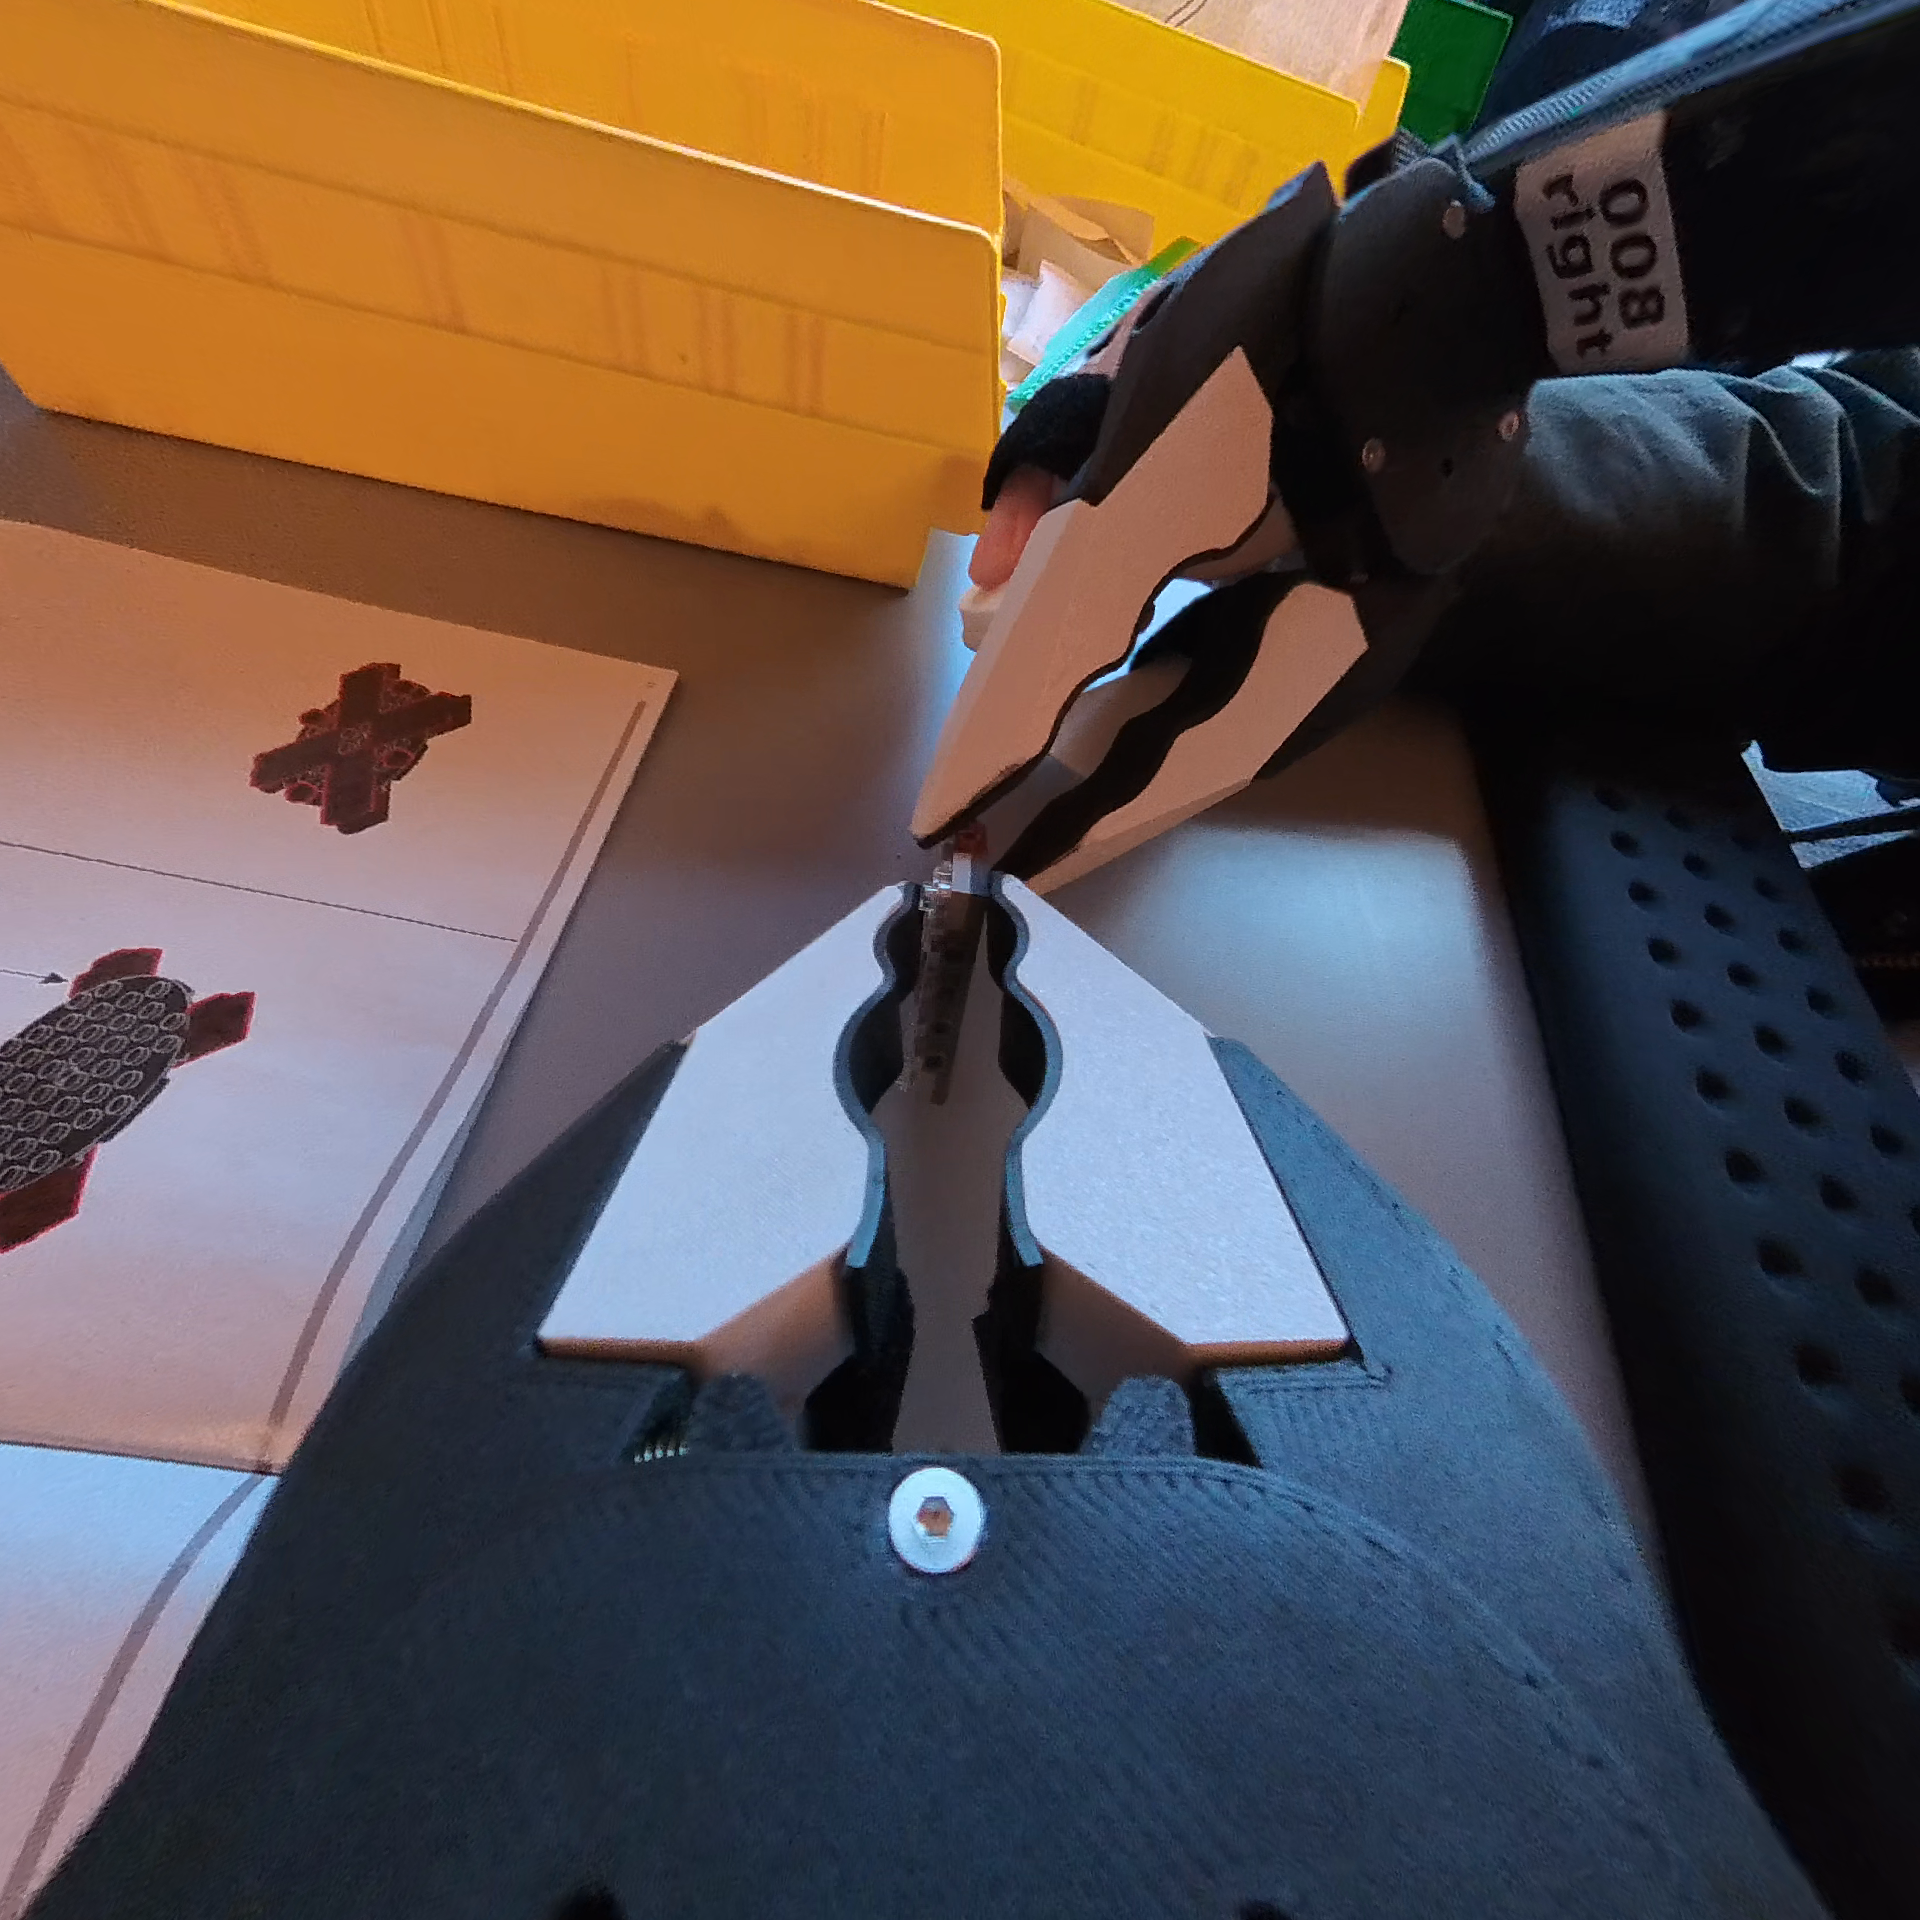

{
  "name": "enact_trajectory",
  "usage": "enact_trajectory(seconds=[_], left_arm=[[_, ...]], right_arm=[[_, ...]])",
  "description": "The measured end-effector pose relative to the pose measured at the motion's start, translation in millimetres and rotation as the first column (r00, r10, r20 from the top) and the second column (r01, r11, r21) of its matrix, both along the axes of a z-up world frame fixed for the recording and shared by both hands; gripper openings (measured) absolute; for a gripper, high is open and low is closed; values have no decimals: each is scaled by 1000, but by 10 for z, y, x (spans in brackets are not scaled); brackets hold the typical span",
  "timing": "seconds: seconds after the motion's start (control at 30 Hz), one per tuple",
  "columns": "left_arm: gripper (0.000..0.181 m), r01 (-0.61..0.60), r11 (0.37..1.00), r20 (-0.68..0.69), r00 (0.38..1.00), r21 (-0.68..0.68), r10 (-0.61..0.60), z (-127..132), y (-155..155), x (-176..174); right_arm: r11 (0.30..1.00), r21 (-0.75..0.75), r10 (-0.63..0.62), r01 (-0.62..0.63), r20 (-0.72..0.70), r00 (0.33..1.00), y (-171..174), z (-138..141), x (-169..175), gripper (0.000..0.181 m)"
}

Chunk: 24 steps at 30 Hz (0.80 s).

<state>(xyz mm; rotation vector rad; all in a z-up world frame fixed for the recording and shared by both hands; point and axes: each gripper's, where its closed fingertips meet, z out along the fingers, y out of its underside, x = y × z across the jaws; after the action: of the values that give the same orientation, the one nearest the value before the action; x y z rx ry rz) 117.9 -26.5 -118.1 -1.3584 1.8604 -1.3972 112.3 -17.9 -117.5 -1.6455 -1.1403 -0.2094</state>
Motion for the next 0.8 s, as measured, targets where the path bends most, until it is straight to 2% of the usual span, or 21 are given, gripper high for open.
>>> enact_trajectory(seconds=[0.17, 0.47, 0.63, 0.8], left_arm=[[10, -24, 999, -19, 1000, -23, 24, -17, 47, 8], [10, -44, 998, -52, 998, -43, 42, -49, 63, 13], [10, -47, 999, -49, 998, -19, 46, -54, 70, 12], [10, -48, 998, -58, 997, 39, 51, -63, 63, 5]], right_arm=[[998, 63, -32, 27, 81, 996, 42, 12, 19, 12], [997, 68, -43, 37, 94, 995, 62, 14, 32, 11], [999, 24, -48, 47, 44, 998, 69, 13, 33, 11], [999, 21, -47, 46, 62, 997, 62, 10, 26, 11]])
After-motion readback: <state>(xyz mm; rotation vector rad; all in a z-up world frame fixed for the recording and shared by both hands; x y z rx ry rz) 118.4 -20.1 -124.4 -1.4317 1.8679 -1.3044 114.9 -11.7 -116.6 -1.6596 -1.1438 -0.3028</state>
